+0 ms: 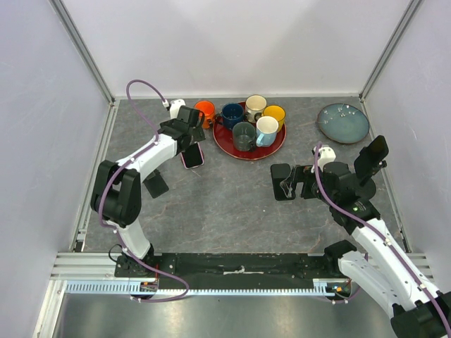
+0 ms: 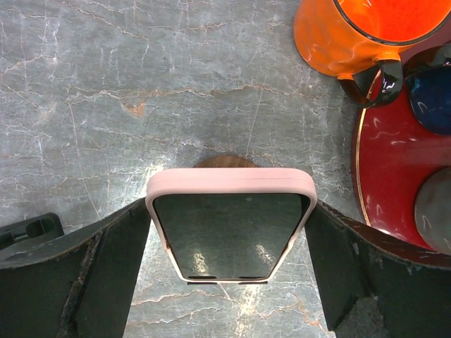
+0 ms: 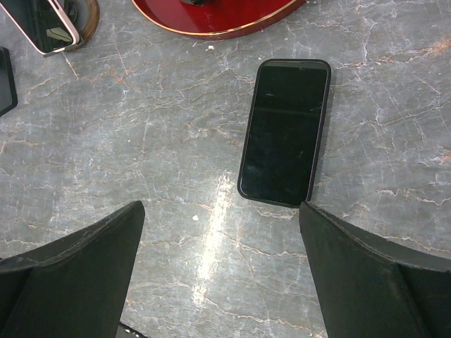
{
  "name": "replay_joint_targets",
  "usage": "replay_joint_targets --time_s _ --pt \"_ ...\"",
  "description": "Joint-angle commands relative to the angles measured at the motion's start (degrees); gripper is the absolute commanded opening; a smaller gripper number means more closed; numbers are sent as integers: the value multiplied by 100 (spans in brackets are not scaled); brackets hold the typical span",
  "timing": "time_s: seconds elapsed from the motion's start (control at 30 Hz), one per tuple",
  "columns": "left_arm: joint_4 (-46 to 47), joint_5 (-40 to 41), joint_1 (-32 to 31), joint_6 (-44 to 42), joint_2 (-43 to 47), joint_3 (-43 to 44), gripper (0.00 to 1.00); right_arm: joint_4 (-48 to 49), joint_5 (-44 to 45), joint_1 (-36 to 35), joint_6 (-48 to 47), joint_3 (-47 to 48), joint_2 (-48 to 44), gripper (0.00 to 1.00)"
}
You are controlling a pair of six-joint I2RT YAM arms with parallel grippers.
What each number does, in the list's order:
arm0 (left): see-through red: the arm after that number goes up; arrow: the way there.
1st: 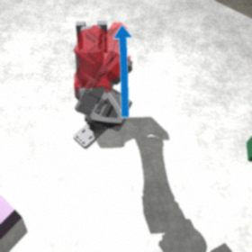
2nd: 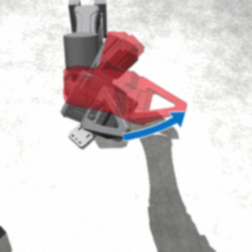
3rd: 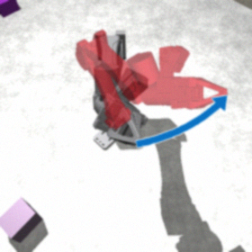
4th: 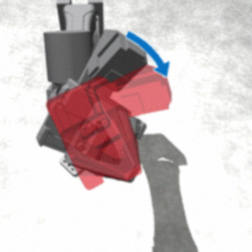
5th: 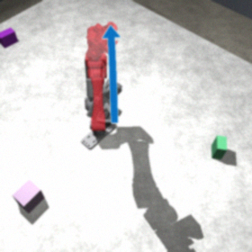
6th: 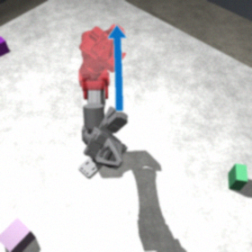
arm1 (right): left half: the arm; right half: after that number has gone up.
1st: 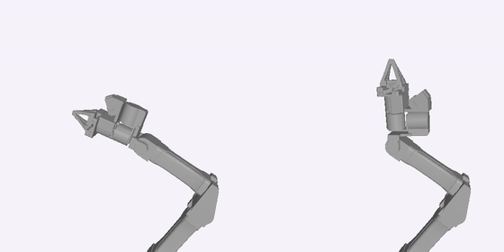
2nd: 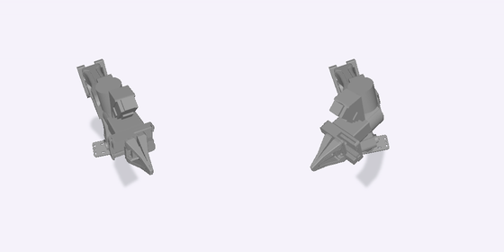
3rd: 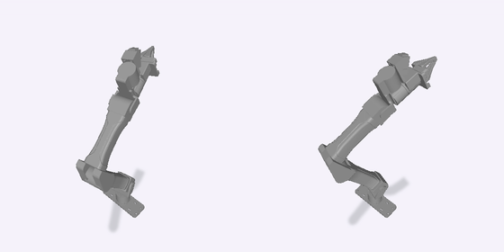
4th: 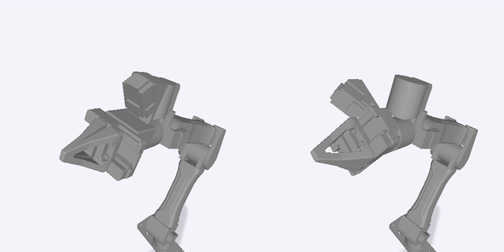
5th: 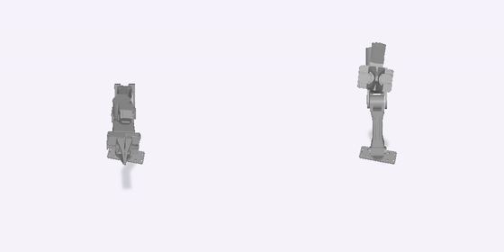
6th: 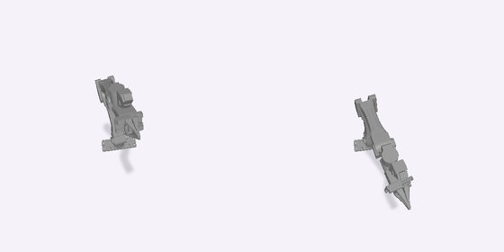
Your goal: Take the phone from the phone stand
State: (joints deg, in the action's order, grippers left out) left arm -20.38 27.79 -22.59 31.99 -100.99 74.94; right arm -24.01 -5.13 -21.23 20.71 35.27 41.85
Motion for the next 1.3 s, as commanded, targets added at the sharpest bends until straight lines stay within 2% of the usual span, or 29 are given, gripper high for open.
replay_joint_targets --time_s 0.0,0.3,0.63,0.83,0.97,1.27 --pt "228 -107 9 97 -61 12 94 213 3 -21 -58 -20 -1 98" --pt "157 -204 0 124 -61 -14 82 213 -15 -30 -58 -20 8 98" --pt "43 -125 -35 10 325 39 48 204 -24 -39 -50 -11 17 98" --pt "78 -125 -114 -52 571 -5 36 204 -32 -30 -58 -11 25 98" --pt "183 -90 -149 -70 755 -102 33 204 -59 -30 -50 -11 43 98" --pt "553 -107 -272 -158 1353 -427 32 177 -225 -30 -76 50 61 98"
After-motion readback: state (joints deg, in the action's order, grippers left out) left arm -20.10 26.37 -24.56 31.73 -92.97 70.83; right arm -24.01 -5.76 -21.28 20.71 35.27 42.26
